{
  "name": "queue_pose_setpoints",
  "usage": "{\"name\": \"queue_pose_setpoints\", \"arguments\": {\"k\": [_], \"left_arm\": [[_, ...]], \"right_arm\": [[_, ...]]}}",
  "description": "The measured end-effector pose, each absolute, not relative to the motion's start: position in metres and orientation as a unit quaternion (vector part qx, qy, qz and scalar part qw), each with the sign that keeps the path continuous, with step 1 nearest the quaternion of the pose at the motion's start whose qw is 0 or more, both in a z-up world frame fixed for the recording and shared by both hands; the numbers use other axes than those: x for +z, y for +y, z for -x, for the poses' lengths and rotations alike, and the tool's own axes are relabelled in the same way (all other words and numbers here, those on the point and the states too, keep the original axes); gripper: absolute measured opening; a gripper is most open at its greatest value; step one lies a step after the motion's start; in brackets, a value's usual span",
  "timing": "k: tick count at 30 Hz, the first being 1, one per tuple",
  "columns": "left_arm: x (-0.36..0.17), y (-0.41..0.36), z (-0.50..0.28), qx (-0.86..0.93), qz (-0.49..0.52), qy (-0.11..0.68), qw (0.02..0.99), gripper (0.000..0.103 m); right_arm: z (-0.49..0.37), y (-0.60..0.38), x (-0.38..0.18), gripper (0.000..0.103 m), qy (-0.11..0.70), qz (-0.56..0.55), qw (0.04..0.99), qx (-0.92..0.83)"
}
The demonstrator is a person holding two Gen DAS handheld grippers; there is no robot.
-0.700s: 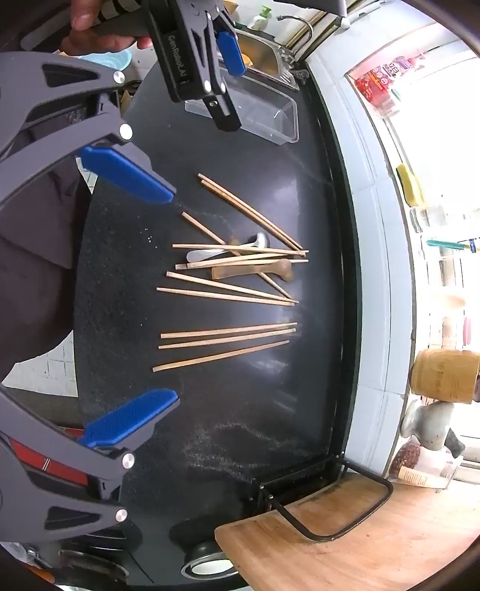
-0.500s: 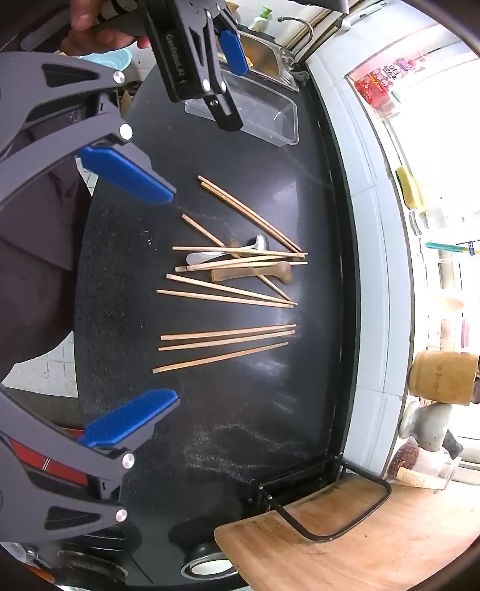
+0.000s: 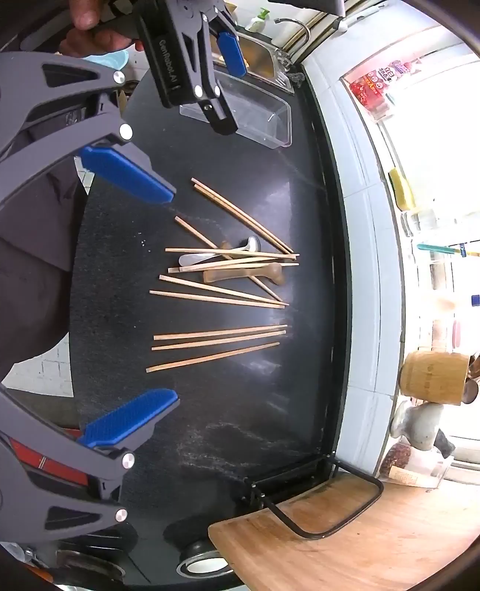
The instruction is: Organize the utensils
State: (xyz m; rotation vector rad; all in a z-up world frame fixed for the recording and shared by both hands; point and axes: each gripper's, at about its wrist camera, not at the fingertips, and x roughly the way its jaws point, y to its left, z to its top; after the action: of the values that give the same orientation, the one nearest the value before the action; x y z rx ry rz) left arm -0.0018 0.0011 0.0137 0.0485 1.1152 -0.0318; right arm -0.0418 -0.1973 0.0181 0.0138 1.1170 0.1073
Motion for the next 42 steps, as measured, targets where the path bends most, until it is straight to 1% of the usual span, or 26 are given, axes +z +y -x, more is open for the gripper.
{"name": "queue_pose_setpoints", "arguments": {"k": [42], "left_arm": [[0.010, -0.004, -0.008, -0.029, -0.019, 0.531, 0.847, 0.097]], "right_arm": [[0.037, -0.197, 0.017, 0.098, 0.524, -0.010, 0.850, 0.054]]}}
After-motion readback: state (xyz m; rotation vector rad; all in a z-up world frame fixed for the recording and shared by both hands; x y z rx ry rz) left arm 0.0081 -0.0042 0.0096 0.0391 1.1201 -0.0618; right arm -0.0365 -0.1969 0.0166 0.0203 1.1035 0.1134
